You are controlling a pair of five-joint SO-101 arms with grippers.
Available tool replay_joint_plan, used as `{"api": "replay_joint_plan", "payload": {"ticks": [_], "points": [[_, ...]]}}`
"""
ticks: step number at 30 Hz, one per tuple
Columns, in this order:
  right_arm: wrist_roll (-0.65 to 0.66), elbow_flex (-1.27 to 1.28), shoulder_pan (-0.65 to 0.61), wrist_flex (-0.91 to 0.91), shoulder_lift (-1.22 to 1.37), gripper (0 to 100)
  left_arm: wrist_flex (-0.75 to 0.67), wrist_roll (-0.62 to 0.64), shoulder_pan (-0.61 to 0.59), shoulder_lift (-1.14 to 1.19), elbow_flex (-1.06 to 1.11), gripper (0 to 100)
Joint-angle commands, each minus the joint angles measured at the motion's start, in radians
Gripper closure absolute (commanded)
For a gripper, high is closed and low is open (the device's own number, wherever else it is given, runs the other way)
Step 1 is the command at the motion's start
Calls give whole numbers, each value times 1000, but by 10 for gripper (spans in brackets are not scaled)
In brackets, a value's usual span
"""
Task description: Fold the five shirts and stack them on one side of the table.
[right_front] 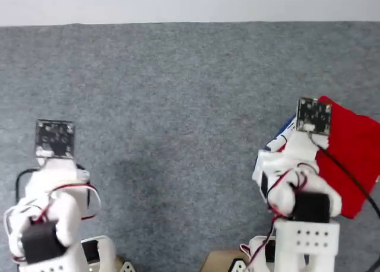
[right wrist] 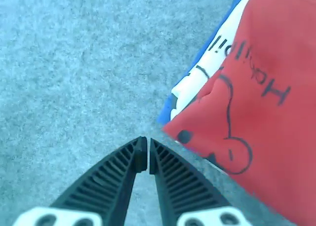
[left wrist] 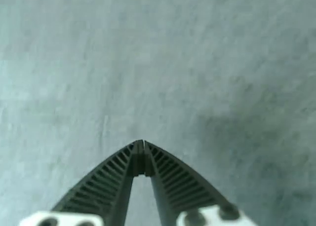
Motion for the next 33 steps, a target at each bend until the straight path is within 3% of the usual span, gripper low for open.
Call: {"api": "replay_joint_plan", "payload": {"ticks": [1,7,14,21,25,33], "points": [[-26,74,-28,-53,-91,990,-126,17,130,-72,97,995],[-23,245,-99,-168,-271,990,-226,18,245,-135,216,992],[-17,431,-182,-197,-496,990,-282,14,255,-158,377,993],[92,704,-185,-200,-679,990,-356,18,253,-331,621,994],[92,755,-217,-228,-667,990,-348,20,249,-474,736,994],[95,810,-315,-232,-656,990,-344,89,253,-460,802,994]]}}
